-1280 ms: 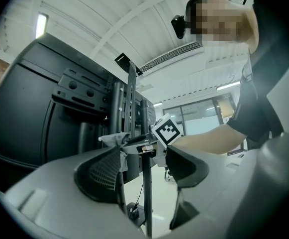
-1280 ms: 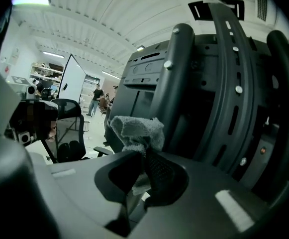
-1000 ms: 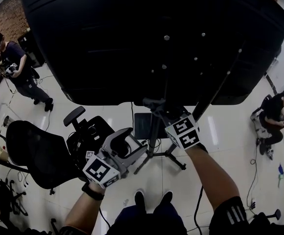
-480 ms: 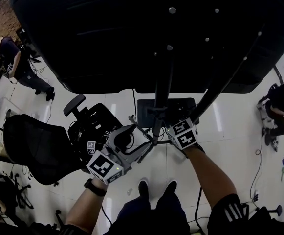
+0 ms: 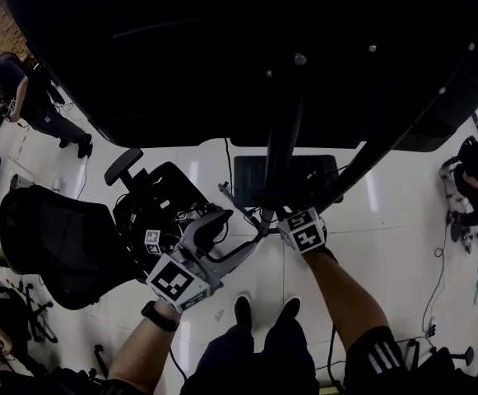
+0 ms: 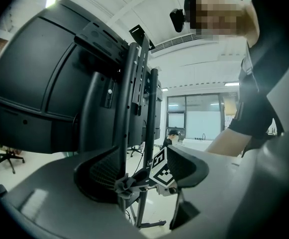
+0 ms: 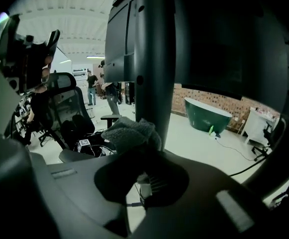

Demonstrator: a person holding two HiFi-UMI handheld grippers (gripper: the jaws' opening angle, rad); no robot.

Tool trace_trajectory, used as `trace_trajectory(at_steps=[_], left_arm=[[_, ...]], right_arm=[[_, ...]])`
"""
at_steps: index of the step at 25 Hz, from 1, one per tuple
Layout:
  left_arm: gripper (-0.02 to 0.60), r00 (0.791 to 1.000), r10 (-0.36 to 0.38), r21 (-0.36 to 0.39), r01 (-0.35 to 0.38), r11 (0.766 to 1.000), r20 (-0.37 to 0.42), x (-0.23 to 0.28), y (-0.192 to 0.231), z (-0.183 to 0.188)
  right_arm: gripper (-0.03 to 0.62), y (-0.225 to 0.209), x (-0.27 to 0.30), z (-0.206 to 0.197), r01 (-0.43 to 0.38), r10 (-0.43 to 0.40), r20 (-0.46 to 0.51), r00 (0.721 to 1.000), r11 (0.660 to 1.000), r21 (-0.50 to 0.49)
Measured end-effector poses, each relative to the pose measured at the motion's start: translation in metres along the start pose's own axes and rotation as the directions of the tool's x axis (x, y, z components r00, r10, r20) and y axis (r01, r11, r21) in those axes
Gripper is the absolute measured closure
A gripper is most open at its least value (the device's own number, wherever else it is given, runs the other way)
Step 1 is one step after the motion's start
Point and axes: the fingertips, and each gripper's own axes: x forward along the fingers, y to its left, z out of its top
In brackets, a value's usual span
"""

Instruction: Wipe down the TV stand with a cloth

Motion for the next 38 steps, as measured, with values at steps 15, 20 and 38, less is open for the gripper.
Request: trace_trajectory(at_steps=[15, 20, 38], left_arm=[[0.263, 0.999, 0.012, -0.038, -0.013, 0.999, -0.041, 0.004, 0.007, -0.042], [0.262, 0.999, 0.017, -0.029, -0.018, 0.999, -0.032, 0.003, 0.011, -0.048], [0.261, 0.999, 0.025, -0.017, -0.026, 1.0, -0.041, 0.006, 0.015, -0.055]], right_arm=[[0.571, 0.007, 0.054, -0.069, -0.009, 0.014, -0.09, 0.996, 0.998, 0.054], [0.571, 0.009, 0.076, -0.099, -0.011, 0.022, -0.152, 0.988, 0.998, 0.07], [0.571, 0.011, 0.106, -0.151, -0.036, 0.066, -0.233, 0.97, 0.991, 0.13]])
